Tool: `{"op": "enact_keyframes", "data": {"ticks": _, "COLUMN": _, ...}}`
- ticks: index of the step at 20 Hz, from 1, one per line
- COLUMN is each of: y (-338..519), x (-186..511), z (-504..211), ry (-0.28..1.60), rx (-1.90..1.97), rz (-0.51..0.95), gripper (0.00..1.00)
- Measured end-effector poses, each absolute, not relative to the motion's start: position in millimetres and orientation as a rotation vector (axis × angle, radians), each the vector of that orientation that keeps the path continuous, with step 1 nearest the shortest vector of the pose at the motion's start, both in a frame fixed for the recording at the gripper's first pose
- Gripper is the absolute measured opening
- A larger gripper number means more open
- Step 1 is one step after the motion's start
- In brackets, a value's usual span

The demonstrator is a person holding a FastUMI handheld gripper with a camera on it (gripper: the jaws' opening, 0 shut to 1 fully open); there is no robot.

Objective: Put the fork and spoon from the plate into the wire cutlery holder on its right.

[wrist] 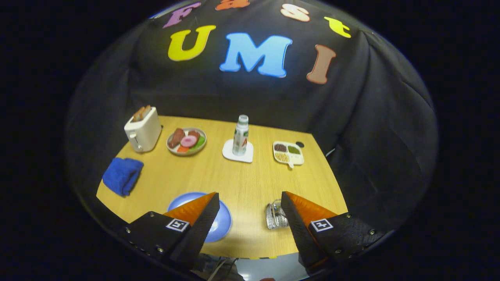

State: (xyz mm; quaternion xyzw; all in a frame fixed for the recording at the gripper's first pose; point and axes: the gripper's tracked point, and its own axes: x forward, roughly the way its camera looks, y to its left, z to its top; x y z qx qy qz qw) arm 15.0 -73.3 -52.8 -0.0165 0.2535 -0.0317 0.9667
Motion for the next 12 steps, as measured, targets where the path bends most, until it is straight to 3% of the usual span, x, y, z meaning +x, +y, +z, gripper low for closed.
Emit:
{"op": "enact_keyframes", "data": {"ticks": 6, "y": -56.4, "x": 7.1, "z": -1.4, "ry": 0.171, "rx": -0.043, "rz": -0.108, "gripper": 0.97}}
{"op": "enact_keyframes", "data": {"ticks": 12, "y": -43.6, "x": -2.1, "z": 18.1, "ry": 0.017, "rx": 0.005, "rz": -0.136, "gripper": 0.97}}
